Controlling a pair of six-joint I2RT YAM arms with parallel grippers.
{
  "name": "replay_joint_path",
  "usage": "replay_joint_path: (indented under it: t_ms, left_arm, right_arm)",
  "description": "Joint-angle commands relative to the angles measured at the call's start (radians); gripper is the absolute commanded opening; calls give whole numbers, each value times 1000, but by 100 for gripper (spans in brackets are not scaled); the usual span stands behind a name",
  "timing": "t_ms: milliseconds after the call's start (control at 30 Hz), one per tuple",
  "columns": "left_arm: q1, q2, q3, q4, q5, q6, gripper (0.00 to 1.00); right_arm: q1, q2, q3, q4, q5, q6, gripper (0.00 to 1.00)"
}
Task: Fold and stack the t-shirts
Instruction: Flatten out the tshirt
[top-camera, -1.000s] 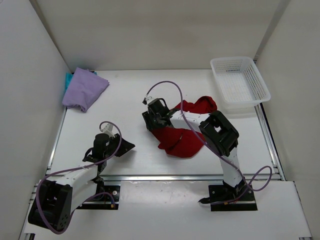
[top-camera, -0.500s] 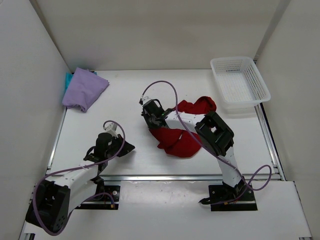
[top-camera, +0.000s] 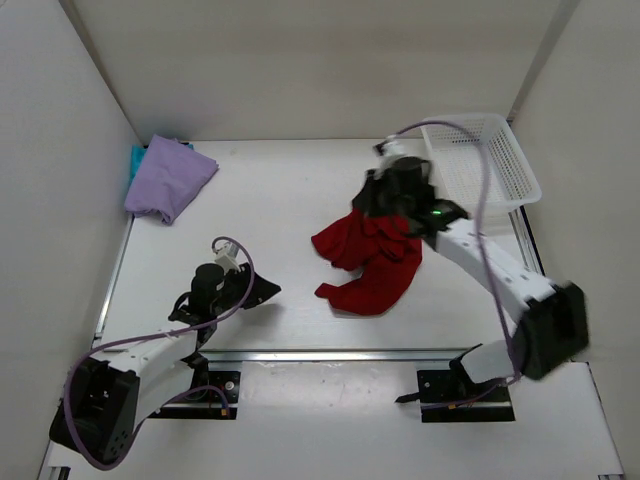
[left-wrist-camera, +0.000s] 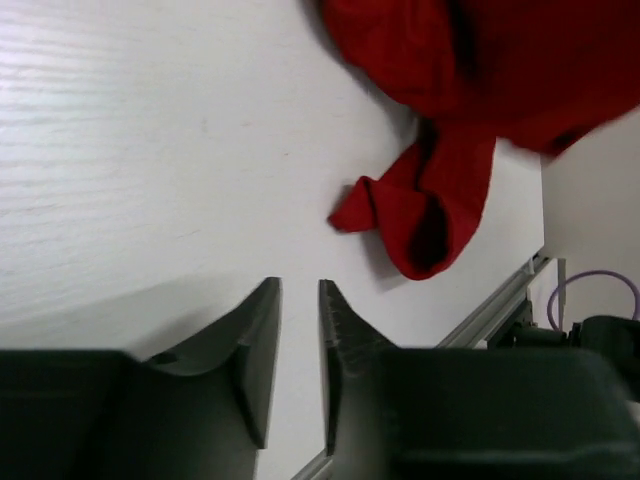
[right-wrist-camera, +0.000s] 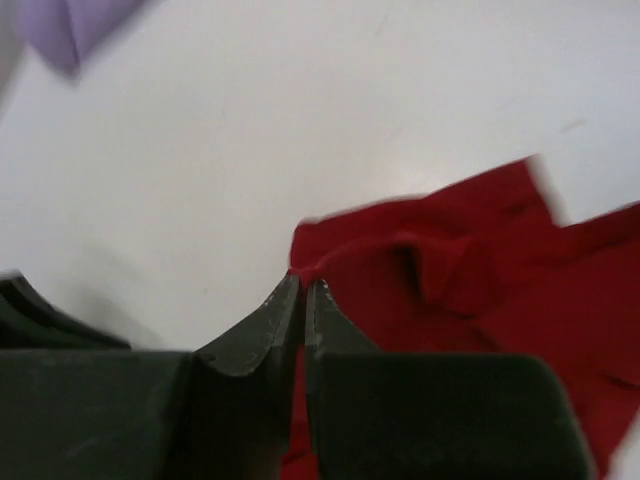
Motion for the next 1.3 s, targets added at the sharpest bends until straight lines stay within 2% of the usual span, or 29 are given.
replay_joint_path:
  t_ms: [0,67,100,133,200,233,333,400,567,633,767,833,967,1133,1267]
  left_arm:
    - [-40,22,80,37,43,-8,36]
    - [-101,50,129,19,11,5,54]
    - [-112,82,161,8,-3,6,60]
    - [-135,93,174,14,-20,14,61]
    - [-185,170,234,0,-32,11,62]
    - [-190,192,235,9,-38,-4,61]
    - [-244,301,284,38,-86,-31,53]
    - [-264,393,336,29,-129,-44,51]
    - [-241,560,415,141,-75,-121,54]
    - [-253,632,505,122,-132,-109,59]
    - [-233,760,712,37,-192,-86,65]
    - [-210,833,821,-30,-230,-58,65]
    - [-184,1019,1099,-179,-213,46,58]
    - [-245,1235,1502,-417,-271,363,54]
    - [-280,1433,1843,-622,-348,533,59]
  right_arm:
    - [-167,-232,-90,-26,-85,39,0]
    - [-256,-396,-153,-87,-77,29,0]
    - [-334,-473,-180,-102,-79,23,0]
    - [-375,-516,-213,-142,-94,16,0]
    - [-541,-655,-250,-217,-119,0,0]
    - [-615,-676,-268,-231,-146,-9,0]
    - [-724,-749,-312,-308,-148,-41,0]
    - [-740,-778,-332,-330,-111,-43,0]
    - [-674,-840,-317,-371,74,-44,0]
    - [-659,-848,-294,-377,137,-55,0]
    - [-608,-840,-316,-383,84,-49,0]
    - [-584,-852,-363,-354,39,-32,0]
    - [-504,-869,-394,-307,18,-14,0]
    - [-435,-887,-454,-316,21,22,0]
    - [-401,-921,-492,-327,15,37,0]
